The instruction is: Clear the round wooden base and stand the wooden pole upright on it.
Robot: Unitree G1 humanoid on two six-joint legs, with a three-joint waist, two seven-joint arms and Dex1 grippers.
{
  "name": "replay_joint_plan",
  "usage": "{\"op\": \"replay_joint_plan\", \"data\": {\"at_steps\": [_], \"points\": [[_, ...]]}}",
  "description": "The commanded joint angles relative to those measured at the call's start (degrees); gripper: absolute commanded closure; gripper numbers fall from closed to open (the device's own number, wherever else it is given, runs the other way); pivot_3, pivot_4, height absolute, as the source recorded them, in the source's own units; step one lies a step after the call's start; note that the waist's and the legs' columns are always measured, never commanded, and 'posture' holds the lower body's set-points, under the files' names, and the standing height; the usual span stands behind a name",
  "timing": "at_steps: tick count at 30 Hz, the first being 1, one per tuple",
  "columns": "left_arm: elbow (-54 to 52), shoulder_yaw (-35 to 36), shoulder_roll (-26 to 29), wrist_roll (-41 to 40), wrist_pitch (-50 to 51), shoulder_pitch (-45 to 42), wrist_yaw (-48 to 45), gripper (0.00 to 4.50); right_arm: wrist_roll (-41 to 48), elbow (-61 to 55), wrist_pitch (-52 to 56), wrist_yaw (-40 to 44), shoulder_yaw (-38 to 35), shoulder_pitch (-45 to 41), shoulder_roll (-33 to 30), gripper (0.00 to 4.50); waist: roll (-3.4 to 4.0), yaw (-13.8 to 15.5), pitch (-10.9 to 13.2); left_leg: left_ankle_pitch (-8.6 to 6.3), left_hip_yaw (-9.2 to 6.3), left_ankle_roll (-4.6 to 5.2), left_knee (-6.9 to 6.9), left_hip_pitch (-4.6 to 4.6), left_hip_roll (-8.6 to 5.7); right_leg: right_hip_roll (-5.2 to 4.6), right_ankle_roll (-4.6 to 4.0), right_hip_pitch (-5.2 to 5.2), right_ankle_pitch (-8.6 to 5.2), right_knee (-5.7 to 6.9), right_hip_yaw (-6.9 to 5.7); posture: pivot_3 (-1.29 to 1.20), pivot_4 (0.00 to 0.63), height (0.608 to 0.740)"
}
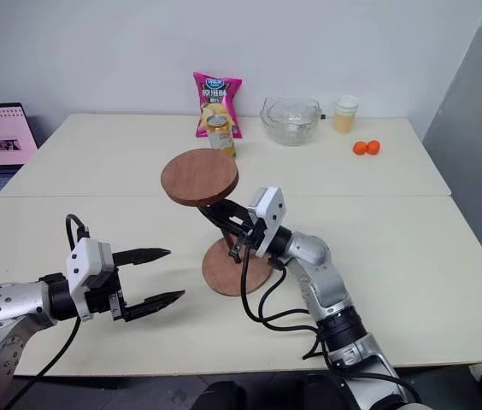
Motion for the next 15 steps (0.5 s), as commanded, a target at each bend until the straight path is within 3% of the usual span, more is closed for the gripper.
{"op": "replay_joint_plan", "data": {"at_steps": [1, 4, 13, 15], "points": [[-0.2, 0.4, 0.4, 0.2, -1.0, -0.3, -0.2, 0.0, 0.0, 0.1, 3.0, 1.5, 1.0, 2.3, -0.5, 2.84, -0.05, 0.0, 0.2, 0.0, -0.04, 0.0, 0.03, -0.16, 0.0, 0.0, -0.01, -0.11, 0.0, 0.0, -0.03, 0.0, 0.15, 0.74], [-0.1, 0.3, 0.4, 0.3, -1.2, -0.3, -0.2, 0.0, 0.3, -0.9, 3.7, 1.7, 0.9, 2.5, -0.2, 2.16, -0.08, -0.2, 0.5, 0.01, 0.02, 0.0, 0.12, -0.61, 0.0, 0.0, -0.01, -0.61, 0.03, 0.1, 0.03, 0.0, 0.15, 0.74], [0.3, 0.5, 0.1, 0.4, -1.6, -0.6, -0.2, 0.0, 0.7, -3.0, 5.3, 2.7, 0.8, 3.0, -0.7, 0.02, -0.03, -0.6, 0.6, 0.01, 0.01, -0.01, 0.02, -0.62, 0.09, 0.1, -0.02, -0.66, 0.01, 0.12, 0.01, 0.0, 0.15, 0.74], [0.4, 0.7, -0.2, 0.4, -1.9, -0.9, 0.2, 0.0, 0.4, -3.2, 5.5, 2.9, 0.5, 2.9, -1.3, 0.02, -0.03, -0.6, 0.6, 0.01, 0.01, -0.01, 0.02, -0.62, 0.09, 0.1, -0.02, -0.66, 0.01, 0.12, 0.0, 0.0, 0.15, 0.74]]}}
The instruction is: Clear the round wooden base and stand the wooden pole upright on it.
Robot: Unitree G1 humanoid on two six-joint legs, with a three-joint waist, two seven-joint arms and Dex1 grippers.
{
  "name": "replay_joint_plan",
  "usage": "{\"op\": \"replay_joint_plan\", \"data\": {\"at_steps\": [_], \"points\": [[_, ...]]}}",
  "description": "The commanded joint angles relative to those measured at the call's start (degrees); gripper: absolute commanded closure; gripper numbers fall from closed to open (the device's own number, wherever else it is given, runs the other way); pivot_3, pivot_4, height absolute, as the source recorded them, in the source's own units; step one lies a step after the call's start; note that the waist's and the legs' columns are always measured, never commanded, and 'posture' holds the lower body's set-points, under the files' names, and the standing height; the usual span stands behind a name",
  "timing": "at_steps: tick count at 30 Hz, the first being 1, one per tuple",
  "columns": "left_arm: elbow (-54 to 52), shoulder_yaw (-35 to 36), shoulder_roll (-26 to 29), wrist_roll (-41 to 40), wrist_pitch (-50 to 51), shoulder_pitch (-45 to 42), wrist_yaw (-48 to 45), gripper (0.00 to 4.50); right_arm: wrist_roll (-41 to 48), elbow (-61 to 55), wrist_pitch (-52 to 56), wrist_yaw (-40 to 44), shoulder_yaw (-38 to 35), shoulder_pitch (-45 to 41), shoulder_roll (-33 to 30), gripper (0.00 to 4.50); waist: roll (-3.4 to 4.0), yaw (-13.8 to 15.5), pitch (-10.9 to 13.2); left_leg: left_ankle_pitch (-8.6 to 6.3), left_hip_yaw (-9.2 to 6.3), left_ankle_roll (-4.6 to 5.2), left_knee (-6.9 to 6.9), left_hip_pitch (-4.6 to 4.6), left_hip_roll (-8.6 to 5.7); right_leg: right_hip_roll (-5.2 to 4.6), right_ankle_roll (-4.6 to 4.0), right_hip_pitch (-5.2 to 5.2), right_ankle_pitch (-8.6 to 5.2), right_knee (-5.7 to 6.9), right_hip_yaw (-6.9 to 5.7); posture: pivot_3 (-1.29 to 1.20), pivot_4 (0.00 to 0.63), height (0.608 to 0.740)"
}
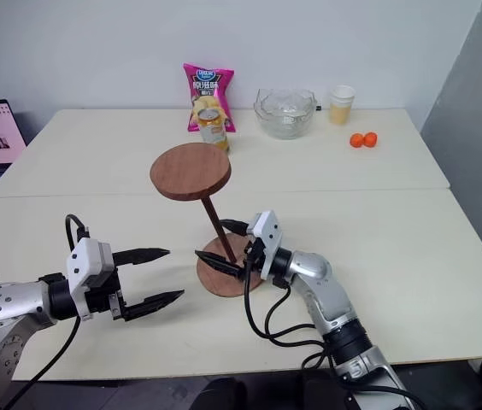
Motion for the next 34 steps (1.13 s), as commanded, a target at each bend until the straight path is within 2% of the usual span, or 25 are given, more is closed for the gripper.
{"op": "replay_joint_plan", "data": {"at_steps": [1, 9, 13, 20, 23, 25, 29, 34], "points": [[-0.2, 0.9, -0.2, -0.2, -1.3, -1.0, 0.6, 0.0, 0.1, -2.6, 0.0, 0.7, -0.9, -0.6, -1.0, 0.02, 0.0, 0.0, 0.0, 0.0, 0.0, 0.0, 0.0, 0.0, 0.0, 0.0, 0.0, 0.0, 0.0, 0.0, 0.0, 0.0, 0.15, 0.74], [-1.0, 2.2, 1.6, 0.4, 2.1, -2.0, 3.1, 0.0, -2.6, -3.6, -0.3, 0.9, -4.1, -1.2, -9.9, 0.02, -0.04, 0.1, 0.1, 0.0, 0.01, 0.0, 0.02, -0.01, -0.02, -0.01, 0.0, 0.02, 0.0, -0.01, 0.0, 0.0, 0.15, 0.74], [-0.6, 1.9, 4.4, 5.4, 3.4, -2.4, 6.6, 0.0, -1.3, -6.0, 0.8, 4.2, -8.1, -1.0, -18.3, 0.02, -0.13, 0.1, 0.5, 0.0, 0.01, 0.0, 0.02, -0.01, -0.03, -0.01, 0.01, 0.02, 0.0, -0.01, 0.0, 0.0, 0.15, 0.74], [-0.5, 4.9, 6.2, 5.4, 5.2, -2.4, 7.7, 0.0, 4.4, -14.1, 6.8, 11.8, -14.3, 1.6, -31.3, 0.02, -0.2, 0.2, 1.0, 0.0, 0.01, 0.0, 0.01, -0.06, -0.01, -0.01, 0.01, 0.0, 0.0, -0.05, -0.02, 0.0, 0.15, 0.74], [-1.1, 7.4, 7.5, 4.5, 6.9, -0.9, 6.6, 0.0, 10.3, -22.7, 12.8, 18.9, -19.4, 5.5, -42.0, 0.02, -0.16, 0.3, 1.1, 0.0, 0.02, 0.0, 0.01, -0.09, -0.01, -0.01, 0.02, -0.01, -0.01, -0.08, -0.03, 0.0, 0.15, 0.74], [-1.5, 8.2, 8.0, 3.7, 7.9, -0.4, 5.8, 0.0, 13.2, -25.6, 15.5, 20.9, -22.0, 7.7, -46.0, 0.02, -0.05, 0.5, 1.2, 0.0, 0.02, 0.0, 0.04, -0.18, -0.02, -0.04, 0.03, -0.04, -0.01, -0.11, -0.05, 0.0, 0.15, 0.74], [-1.6, 7.8, 8.6, 3.4, 7.9, -0.5, 4.6, 0.0, 15.8, -28.7, 18.5, 21.6, -22.7, 9.3, -48.9, 0.02, -0.13, 0.4, 1.3, 0.0, 0.02, 0.0, 0.05, -0.16, -0.01, -0.04, 0.09, -0.03, -0.04, -0.15, -0.07, 0.0, 0.15, 0.74], [-1.9, 7.4, 8.6, 3.0, 7.7, -0.5, 3.2, 0.0, 15.3, -30.3, 19.4, 22.2, -21.5, 8.5, -49.2, 0.02, -0.14, 0.6, 1.3, 0.0, 0.02, -0.01, 0.07, -0.17, 0.02, -0.01, 0.33, -0.02, -0.17, -0.13, -0.07, 0.0, 0.15, 0.74]]}}
